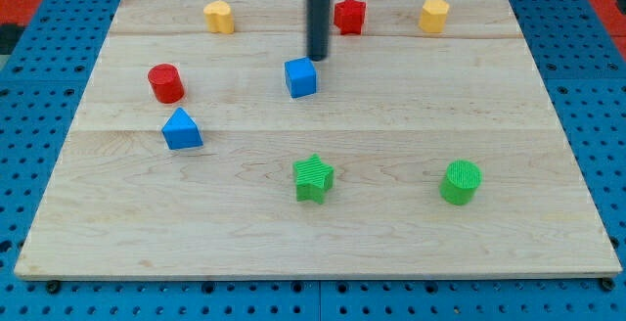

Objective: Place the yellow heart parallel to the left of the red star

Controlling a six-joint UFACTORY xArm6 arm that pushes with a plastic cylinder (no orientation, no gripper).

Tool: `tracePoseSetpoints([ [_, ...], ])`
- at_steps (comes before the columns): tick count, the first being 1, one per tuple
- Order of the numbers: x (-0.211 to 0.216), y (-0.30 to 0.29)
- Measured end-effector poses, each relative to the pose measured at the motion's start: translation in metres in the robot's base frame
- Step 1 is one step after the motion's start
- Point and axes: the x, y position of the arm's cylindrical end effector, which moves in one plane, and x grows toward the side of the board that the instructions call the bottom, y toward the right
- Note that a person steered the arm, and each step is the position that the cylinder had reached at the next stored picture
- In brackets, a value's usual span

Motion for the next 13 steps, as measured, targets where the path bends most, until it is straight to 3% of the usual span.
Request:
tracePoseSetpoints([
  [3,-0.033,-0.175],
  [7,-0.087,-0.122],
  [9,-0.075,-0.056],
  [10,-0.112,-0.076],
  [11,-0.117,-0.076],
  [12,-0.116,-0.021],
  [13,-0.117,-0.011],
])
